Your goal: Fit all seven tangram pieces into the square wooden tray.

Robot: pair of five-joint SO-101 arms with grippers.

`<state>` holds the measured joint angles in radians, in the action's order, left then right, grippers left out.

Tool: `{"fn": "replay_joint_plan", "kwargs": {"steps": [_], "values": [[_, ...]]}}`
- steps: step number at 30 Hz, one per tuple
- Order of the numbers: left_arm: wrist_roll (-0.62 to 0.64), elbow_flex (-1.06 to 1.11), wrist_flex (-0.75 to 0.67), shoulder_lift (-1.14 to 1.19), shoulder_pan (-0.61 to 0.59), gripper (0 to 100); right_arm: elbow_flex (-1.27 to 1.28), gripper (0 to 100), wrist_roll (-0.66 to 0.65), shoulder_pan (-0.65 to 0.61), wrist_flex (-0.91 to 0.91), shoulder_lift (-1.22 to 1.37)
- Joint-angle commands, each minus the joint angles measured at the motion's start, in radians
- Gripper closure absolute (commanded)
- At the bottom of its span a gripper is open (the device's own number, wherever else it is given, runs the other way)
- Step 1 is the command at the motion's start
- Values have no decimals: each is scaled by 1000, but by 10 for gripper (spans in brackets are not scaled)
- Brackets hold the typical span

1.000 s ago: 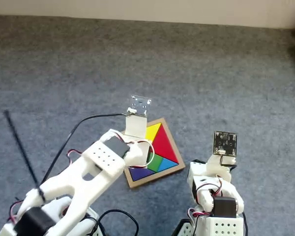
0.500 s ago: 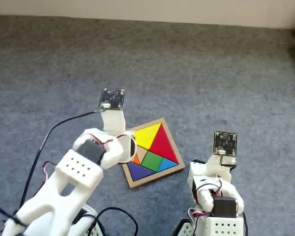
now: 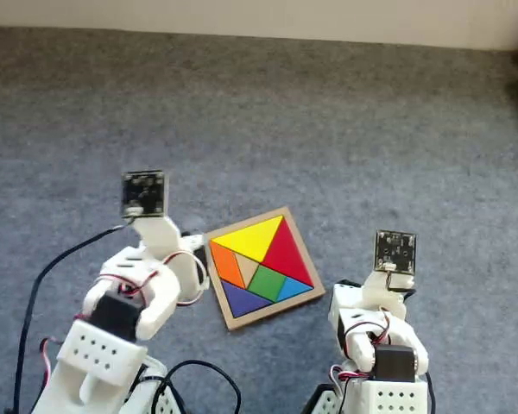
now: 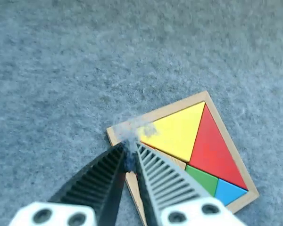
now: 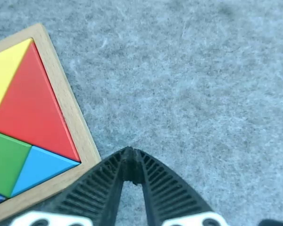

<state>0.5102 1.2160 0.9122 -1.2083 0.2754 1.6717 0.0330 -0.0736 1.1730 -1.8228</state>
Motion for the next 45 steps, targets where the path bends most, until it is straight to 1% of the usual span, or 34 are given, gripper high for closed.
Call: {"fn": "replay_joint_plan", "kwargs": {"steps": [1, 12, 22, 24, 26, 32, 36, 39, 45], "values": [[-8, 27, 0, -114, -50, 993, 140, 993, 9, 12, 7, -13], [-9, 200, 0, -308, -61, 993, 140, 993, 9, 12, 7, -13], [-21, 447, -12, -639, -61, 993, 140, 993, 9, 12, 7, -13], [-77, 481, -46, -616, -61, 993, 140, 993, 9, 12, 7, -13], [-107, 481, -51, -593, -62, 993, 140, 993, 9, 12, 7, -13], [-112, 481, -51, -588, -113, 993, 140, 993, 9, 12, 7, -13], [-112, 481, -44, -581, -117, 993, 140, 993, 9, 12, 7, -13], [-112, 481, 2, -588, -119, 993, 140, 993, 9, 12, 7, -13], [-112, 481, 38, -584, -117, 993, 140, 993, 9, 12, 7, -13]]}}
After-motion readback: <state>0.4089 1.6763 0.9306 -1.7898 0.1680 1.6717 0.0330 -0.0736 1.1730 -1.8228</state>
